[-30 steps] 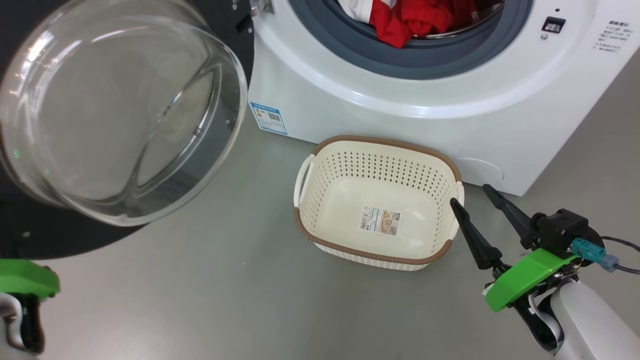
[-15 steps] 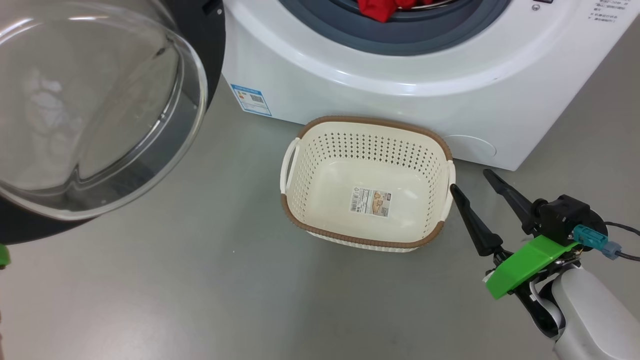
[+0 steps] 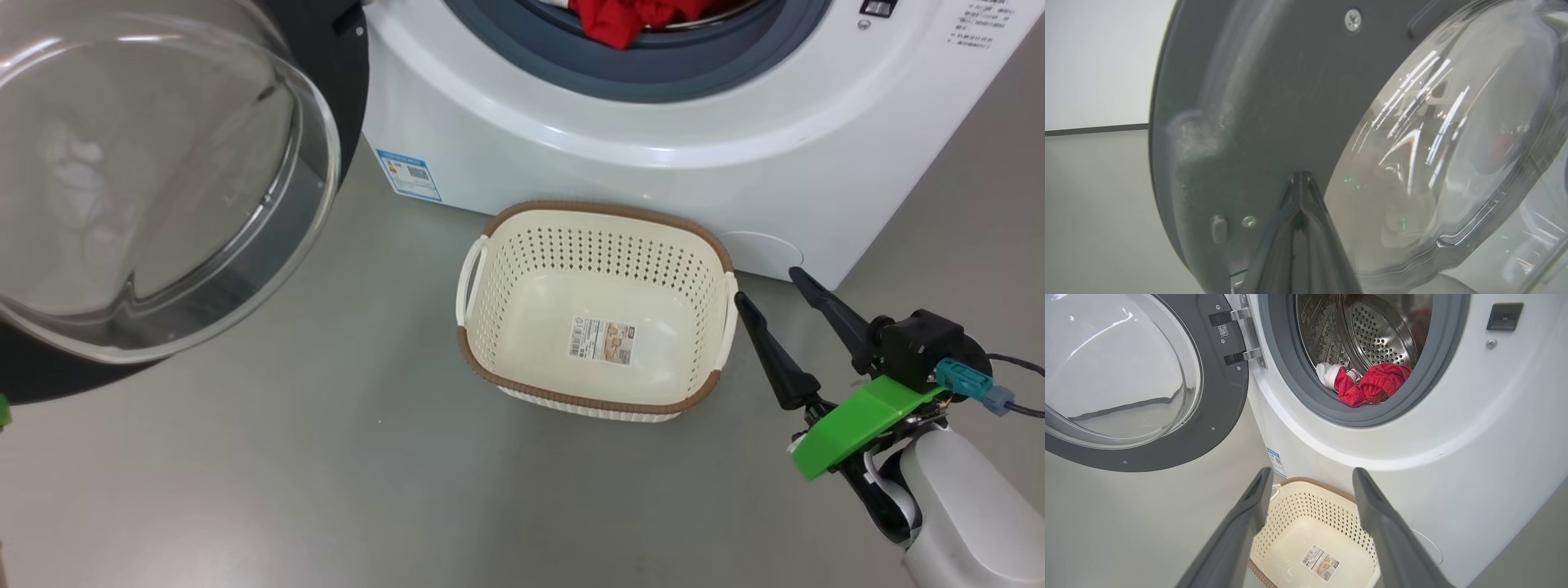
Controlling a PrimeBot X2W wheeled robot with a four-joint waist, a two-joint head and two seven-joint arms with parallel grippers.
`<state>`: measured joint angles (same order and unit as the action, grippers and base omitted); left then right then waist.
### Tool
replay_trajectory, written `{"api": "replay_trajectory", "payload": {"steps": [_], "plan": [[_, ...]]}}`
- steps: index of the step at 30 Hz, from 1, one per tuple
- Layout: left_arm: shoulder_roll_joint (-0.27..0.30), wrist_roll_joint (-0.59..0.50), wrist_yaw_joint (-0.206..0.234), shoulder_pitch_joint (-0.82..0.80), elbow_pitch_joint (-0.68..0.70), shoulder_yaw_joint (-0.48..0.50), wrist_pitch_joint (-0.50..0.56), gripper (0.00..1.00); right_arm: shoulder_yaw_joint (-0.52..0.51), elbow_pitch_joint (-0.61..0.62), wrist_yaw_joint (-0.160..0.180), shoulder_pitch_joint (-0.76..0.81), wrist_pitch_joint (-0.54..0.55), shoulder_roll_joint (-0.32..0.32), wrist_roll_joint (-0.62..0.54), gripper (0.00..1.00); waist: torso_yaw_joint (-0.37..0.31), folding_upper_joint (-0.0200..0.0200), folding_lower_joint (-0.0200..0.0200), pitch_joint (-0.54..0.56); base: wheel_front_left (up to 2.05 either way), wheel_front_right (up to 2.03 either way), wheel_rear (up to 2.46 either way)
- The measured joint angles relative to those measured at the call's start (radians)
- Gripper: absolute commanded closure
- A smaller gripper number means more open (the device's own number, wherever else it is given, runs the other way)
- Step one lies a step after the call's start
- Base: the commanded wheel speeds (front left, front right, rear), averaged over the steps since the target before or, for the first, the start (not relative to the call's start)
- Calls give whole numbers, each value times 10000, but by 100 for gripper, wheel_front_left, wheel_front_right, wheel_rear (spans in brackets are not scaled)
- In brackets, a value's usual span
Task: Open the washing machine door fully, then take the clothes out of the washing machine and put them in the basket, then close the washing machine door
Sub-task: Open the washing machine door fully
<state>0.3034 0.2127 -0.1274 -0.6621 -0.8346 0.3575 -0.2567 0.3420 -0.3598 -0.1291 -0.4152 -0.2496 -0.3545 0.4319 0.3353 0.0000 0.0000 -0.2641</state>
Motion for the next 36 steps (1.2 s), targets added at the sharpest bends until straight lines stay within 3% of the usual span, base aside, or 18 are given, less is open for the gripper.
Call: {"api": "replay_trajectory", "payload": {"steps": [10, 15, 17, 18, 20, 21, 22, 23, 36], "plan": [[-788, 207, -2, 1596, 1258, -324, -2, 100, -23, -27, 0, 362, 0, 75, 15, 0, 117, 0, 0, 648, 0, 0, 0], [-1110, 249, -2, 2344, 2088, -566, -2, 91, -56, -21, 0, 523, 0, 79, 19, 0, 194, 0, 0, 930, 0, 0, 0], [-1258, 267, -2, 2627, 2374, -723, -2, 83, -77, -8, 0, 567, 0, 88, 25, 0, 213, 0, 0, 1041, 0, 0, 0], [-1342, 322, -2, 2757, 2483, -777, -2, 78, -96, 2, 0, 642, 0, 92, 35, 0, 220, 0, 0, 1097, 0, 0, 0], [-1461, 412, -2, 3041, 2708, -988, -2, 57, -136, 10, 0, 807, 0, 100, 35, 0, 230, 0, 0, 1203, 0, 0, 0], [-1499, 464, -2, 3188, 2851, -1080, 0, 42, -155, 17, 0, 874, 0, 113, 35, 0, 229, 0, 0, 1252, 0, 0, 0], [-1522, 506, -2, 3339, 2999, -1177, 0, 8, -171, 25, 0, 923, 0, 130, 35, 0, 222, 0, 0, 1299, 0, 0, 0], [-1530, 581, -2, 3504, 3152, -1273, -2, 0, -178, 40, 0, 944, 0, 157, 33, 0, 202, 0, 0, 1336, 0, 0, 0], [-1486, 1342, -4, 5297, 4667, -2686, 0, 0, -372, 182, 0, 1278, 0, 316, 33, 0, -458, 0, 0, 1569, 0, 0, 0]]}}
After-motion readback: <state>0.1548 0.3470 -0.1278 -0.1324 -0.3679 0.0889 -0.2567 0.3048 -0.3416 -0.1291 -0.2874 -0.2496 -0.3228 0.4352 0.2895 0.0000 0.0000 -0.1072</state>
